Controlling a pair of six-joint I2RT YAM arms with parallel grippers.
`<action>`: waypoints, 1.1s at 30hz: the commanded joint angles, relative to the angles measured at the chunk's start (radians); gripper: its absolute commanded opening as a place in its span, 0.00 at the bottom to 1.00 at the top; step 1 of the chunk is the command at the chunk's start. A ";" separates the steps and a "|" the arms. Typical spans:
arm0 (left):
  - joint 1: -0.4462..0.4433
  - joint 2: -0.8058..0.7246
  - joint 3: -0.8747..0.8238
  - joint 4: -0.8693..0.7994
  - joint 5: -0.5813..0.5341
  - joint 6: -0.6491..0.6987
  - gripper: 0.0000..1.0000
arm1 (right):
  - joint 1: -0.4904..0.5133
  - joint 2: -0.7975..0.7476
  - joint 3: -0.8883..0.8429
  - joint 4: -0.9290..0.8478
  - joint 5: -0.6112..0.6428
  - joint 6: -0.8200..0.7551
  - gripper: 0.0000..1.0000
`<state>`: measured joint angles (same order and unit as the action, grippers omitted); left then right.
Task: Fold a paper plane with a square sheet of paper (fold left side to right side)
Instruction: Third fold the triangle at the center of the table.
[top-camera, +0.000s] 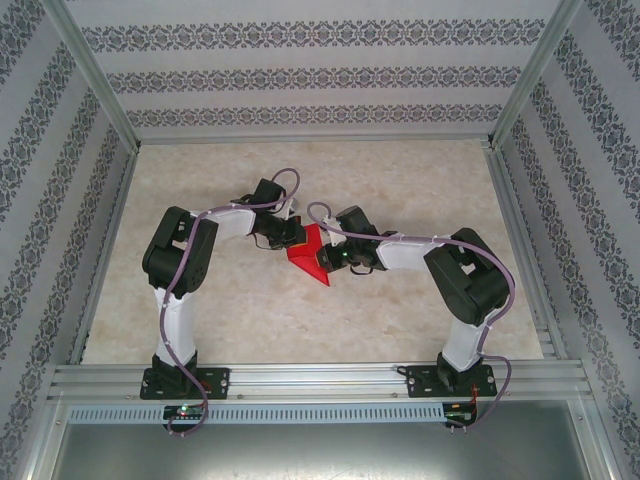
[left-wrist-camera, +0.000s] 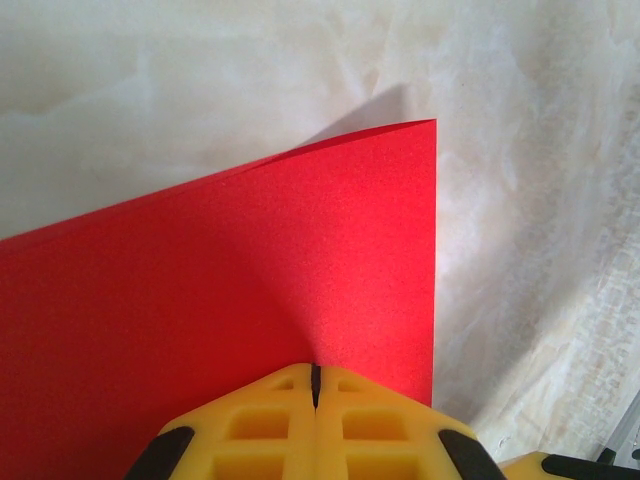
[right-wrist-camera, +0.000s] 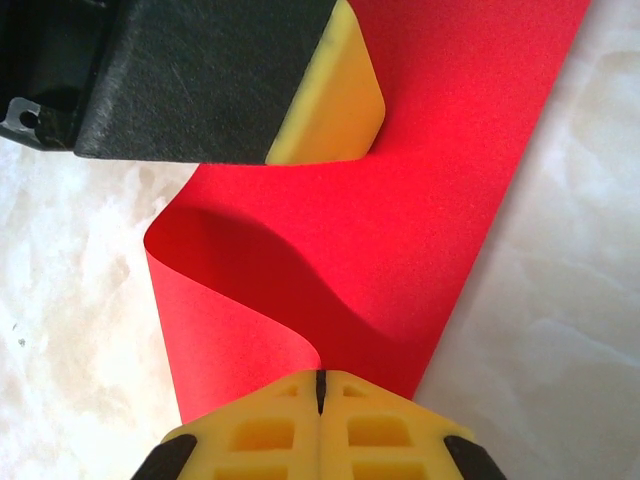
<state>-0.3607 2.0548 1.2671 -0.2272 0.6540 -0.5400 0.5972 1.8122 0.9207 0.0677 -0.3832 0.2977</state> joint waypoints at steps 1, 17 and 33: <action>-0.010 0.019 -0.021 -0.041 -0.016 0.023 0.02 | -0.010 0.022 -0.008 0.011 0.008 0.017 0.00; -0.009 0.019 -0.026 -0.040 -0.016 0.023 0.02 | -0.013 0.041 0.026 -0.017 0.041 0.030 0.00; -0.010 0.019 -0.028 -0.038 -0.017 0.023 0.02 | -0.016 -0.006 0.003 -0.014 0.057 0.027 0.00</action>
<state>-0.3607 2.0548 1.2652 -0.2253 0.6548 -0.5400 0.5907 1.8446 0.9302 0.0593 -0.3519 0.3199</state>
